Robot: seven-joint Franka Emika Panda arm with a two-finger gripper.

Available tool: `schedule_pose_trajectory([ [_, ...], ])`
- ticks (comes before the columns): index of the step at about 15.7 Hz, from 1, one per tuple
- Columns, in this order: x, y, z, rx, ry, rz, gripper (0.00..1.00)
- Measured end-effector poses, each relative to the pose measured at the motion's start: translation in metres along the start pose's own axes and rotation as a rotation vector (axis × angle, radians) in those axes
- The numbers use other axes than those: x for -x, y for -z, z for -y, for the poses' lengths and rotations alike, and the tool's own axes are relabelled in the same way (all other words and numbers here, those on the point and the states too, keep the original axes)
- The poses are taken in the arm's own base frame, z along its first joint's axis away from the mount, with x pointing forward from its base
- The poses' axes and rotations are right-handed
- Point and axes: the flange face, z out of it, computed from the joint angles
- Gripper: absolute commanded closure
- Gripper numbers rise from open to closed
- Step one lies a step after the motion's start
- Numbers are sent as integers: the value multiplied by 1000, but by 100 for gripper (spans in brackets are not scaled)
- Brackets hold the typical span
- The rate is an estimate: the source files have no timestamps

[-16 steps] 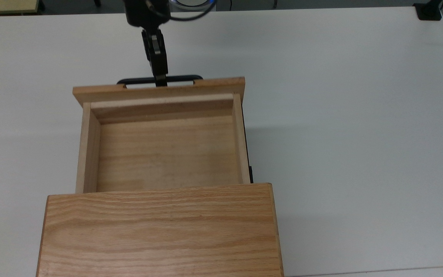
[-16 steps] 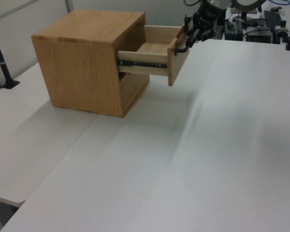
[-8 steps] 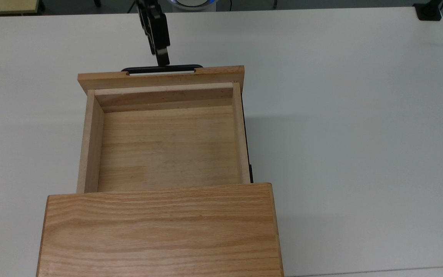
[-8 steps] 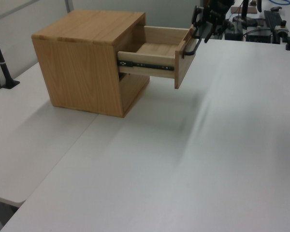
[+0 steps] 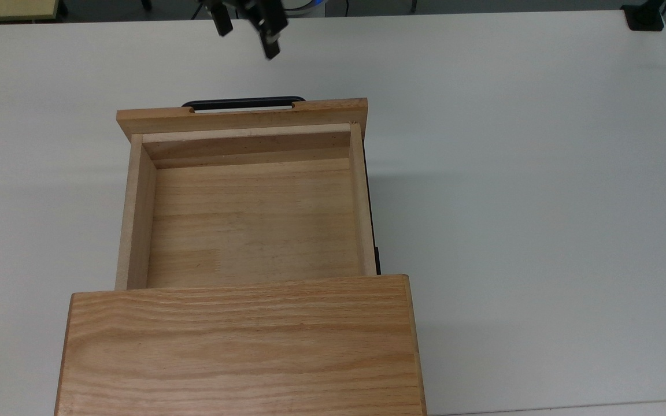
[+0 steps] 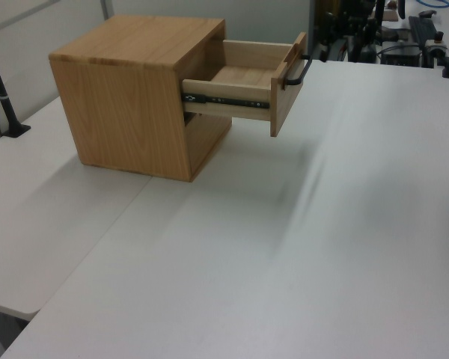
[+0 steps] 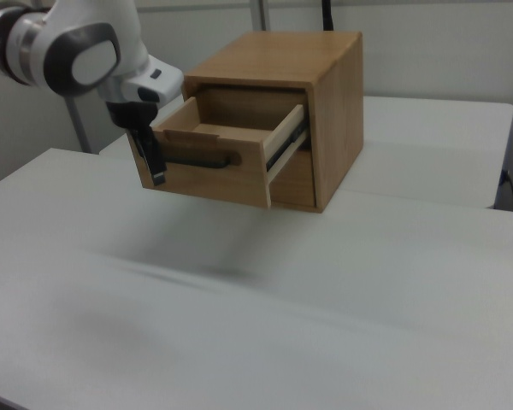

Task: Open the drawer by sliding it
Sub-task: 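Release the handle and lift the gripper away from the drawer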

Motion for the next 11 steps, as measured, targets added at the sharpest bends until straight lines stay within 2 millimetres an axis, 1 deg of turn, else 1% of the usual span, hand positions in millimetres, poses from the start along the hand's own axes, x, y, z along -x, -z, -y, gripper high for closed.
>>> schedule_pose_trajectory([
  [2, 10, 7, 9, 121, 262, 30, 0],
  [4, 14, 8, 19, 226, 410, 36, 0],
  [6, 9, 7, 23, 273, 468, 33, 0],
  [11, -2, 5, 16, 295, 542, 44, 0],
])
